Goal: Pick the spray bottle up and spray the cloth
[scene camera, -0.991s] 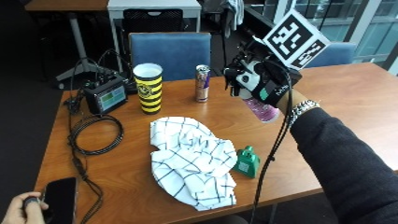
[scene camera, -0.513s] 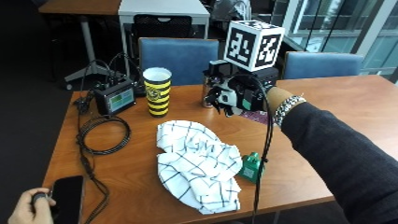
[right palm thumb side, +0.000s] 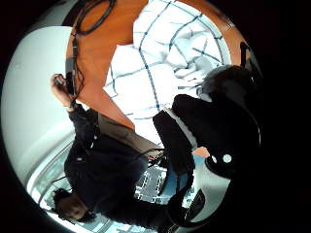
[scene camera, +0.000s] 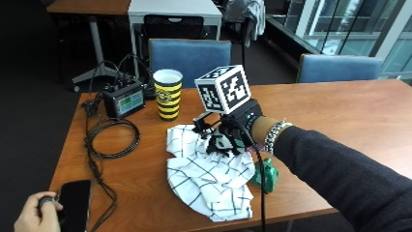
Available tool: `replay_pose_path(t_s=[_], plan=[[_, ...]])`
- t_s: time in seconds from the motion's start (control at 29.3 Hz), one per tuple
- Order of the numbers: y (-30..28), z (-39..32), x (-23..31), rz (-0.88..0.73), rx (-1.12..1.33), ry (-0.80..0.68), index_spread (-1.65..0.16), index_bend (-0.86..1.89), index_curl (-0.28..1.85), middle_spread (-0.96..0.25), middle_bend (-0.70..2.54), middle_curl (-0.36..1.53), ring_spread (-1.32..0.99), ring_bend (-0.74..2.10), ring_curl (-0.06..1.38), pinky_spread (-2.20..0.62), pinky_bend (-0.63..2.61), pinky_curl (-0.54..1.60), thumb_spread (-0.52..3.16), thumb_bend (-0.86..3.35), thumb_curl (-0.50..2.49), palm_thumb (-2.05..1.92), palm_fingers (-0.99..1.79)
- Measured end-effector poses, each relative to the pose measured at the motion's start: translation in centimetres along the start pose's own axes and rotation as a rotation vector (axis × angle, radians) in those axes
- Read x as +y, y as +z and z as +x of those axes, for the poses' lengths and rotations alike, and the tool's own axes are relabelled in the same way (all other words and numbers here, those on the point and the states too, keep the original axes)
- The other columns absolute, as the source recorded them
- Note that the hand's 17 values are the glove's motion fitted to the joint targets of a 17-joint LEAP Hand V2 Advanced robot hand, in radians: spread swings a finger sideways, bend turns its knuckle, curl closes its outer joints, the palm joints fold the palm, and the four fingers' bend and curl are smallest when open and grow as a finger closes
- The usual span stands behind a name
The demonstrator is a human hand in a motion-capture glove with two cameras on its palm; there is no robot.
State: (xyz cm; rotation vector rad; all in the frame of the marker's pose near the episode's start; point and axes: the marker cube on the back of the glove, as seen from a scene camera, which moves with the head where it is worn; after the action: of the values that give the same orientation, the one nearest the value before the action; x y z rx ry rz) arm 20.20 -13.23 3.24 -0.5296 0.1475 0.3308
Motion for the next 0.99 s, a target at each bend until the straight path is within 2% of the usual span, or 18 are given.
replay_pose_path(t_s=[0.24, 0.58, 0.99], plan=[[1.3, -0.5, -0.2, -0.027, -0.001, -0.01, -0.28, 0.21, 0.55, -0.19, 0.63, 0.49, -0.17, 0.67, 0.44, -0.29, 0.48, 0.4, 1.32, -0.01, 0.22, 0.42, 1.42], [0.7, -1.0, -0.3, 0.016, -0.063, -0.036, -0.28, 0.2, 0.55, -0.18, 0.63, 0.49, -0.17, 0.68, 0.44, -0.29, 0.48, 0.41, 1.33, -0.01, 0.22, 0.43, 1.41], [-5.4, -5.6, 1.4, 0.26, -0.552, -0.241, -0.28, 0.2, 0.56, -0.18, 0.64, 0.49, -0.16, 0.66, 0.44, -0.29, 0.5, 0.41, 1.34, -0.01, 0.22, 0.43, 1.4]])
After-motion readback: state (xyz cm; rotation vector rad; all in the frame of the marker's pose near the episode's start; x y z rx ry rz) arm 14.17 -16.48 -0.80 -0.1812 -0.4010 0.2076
